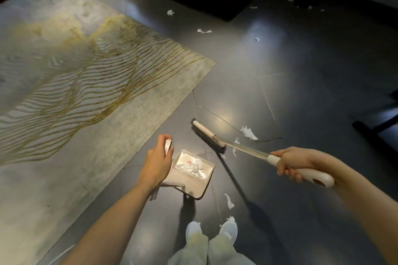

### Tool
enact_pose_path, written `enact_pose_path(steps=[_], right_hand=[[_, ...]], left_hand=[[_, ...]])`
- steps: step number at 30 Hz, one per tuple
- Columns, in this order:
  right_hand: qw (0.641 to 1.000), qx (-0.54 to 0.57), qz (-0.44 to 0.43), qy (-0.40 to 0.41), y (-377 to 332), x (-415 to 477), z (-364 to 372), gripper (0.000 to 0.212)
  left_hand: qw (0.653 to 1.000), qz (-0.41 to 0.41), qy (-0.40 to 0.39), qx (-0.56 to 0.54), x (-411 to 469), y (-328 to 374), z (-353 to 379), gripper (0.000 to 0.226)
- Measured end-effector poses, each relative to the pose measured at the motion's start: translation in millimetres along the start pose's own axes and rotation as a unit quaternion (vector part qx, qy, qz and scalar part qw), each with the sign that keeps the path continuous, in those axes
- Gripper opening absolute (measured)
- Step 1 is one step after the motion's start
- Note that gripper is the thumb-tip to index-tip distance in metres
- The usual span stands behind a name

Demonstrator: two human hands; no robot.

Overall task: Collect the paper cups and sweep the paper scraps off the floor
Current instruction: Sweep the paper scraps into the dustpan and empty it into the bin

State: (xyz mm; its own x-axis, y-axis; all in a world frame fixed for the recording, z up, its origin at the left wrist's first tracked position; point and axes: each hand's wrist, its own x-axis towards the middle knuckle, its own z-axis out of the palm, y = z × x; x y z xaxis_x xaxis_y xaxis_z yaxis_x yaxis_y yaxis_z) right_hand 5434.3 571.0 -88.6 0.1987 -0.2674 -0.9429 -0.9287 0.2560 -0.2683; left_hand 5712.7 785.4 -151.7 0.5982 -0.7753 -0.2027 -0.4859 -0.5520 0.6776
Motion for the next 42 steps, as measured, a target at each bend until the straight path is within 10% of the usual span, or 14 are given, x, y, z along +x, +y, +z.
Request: enact_pose_path(steps=[13, 21, 31, 42], right_hand=[[0.988, 0.033, 0.031, 0.151, 58, 44, -49, 0.044], [0.99, -0.115, 0.035, 0.074, 48, 48, 23, 0.036], [0.996, 0.081, 0.046, -0.016, 55, -38, 107, 0.052], [0.962, 0.256, 0.029, 0.092, 82, -70, 190, 0.055]], left_hand=[[0.977, 0.114, -0.133, 0.123, 9, 25, 21, 0.01], [0.985, 0.115, -0.078, 0.105, 34, 59, 57, 0.016], [0.982, 0.152, -0.088, 0.062, 38, 53, 43, 0.014], [0.969, 0.202, -0.124, 0.073, 1, 8, 9, 0.017]])
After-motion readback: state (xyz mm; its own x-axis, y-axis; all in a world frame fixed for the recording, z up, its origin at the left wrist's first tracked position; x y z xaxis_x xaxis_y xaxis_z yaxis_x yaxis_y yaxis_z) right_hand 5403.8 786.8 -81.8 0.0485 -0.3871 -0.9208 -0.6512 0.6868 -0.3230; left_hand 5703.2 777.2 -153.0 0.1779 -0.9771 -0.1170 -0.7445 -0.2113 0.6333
